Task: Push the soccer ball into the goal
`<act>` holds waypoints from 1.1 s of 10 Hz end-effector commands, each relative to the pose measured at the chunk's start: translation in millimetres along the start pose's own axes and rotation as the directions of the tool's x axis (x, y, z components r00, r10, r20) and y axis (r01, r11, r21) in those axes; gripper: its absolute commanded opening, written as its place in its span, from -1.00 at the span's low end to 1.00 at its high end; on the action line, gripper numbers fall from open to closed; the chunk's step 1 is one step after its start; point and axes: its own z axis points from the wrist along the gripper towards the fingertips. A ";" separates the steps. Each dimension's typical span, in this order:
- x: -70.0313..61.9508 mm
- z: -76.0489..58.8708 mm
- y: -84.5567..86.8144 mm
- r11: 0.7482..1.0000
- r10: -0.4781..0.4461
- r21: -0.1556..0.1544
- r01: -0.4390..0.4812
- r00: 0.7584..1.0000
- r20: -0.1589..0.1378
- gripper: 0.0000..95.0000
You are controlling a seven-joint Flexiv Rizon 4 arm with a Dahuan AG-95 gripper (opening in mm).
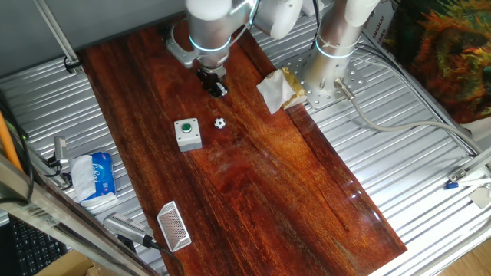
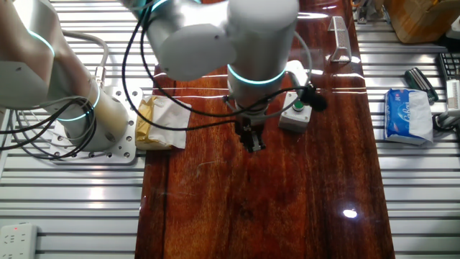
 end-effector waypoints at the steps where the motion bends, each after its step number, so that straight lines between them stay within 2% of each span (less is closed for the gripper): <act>1: 0.9 -1.7 -1.4 0.988 0.140 -0.066 -0.141 0.990 -0.028 -1.00; 2: 0.4 -2.8 -2.5 0.980 0.176 -0.088 -0.178 0.984 -0.029 -1.00; 4: -5.3 -6.3 -3.9 0.958 0.256 -0.115 -0.261 0.965 -0.055 -1.00; 5: -8.6 -7.1 -4.2 0.956 0.262 -0.124 -0.267 0.963 -0.058 -1.00; 8: -21.5 -9.6 -4.7 0.957 0.255 -0.129 -0.261 0.965 -0.066 -1.00; 11: -32.7 -3.7 0.3 0.949 0.279 -0.131 -0.285 0.958 -0.061 -1.00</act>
